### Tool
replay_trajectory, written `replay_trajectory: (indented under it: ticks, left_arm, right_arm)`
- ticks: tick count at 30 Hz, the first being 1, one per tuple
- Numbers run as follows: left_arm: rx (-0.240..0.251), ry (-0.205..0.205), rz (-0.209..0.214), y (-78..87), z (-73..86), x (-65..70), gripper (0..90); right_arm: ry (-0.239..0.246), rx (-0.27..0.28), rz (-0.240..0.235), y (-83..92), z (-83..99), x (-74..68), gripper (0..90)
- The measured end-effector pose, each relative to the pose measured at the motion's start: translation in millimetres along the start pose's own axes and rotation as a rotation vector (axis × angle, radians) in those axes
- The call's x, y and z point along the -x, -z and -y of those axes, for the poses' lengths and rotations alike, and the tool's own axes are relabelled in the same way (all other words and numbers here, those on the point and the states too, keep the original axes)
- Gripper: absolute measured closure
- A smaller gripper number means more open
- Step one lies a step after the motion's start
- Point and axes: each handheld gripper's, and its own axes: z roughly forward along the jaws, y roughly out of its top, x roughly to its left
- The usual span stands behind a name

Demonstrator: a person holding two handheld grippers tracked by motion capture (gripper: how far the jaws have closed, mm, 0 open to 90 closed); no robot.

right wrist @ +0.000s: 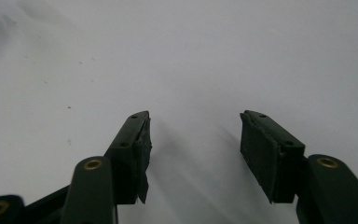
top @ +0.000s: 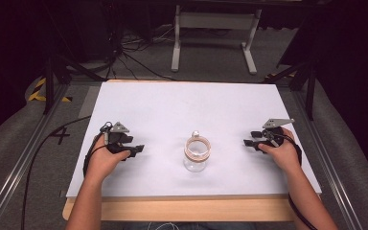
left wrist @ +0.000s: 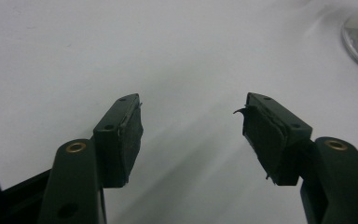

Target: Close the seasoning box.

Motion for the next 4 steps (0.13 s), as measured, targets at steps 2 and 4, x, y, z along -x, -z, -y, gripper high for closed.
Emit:
replay_trajectory:
  ticks: [2,4]
  left_arm:
    - [-0.006,-0.001,0.004,-0.6,-0.3,1.2,37.0]
    - [0.001,-0.008,-0.004,-2.1,-1.0,2.3,36.8]
  right_arm:
    - [0.011,0.009,0.002,0.0,-1.7,-2.1,43.5]
    - [0.009,0.018,-0.003,0.6,-2.9,-3.4,43.5]
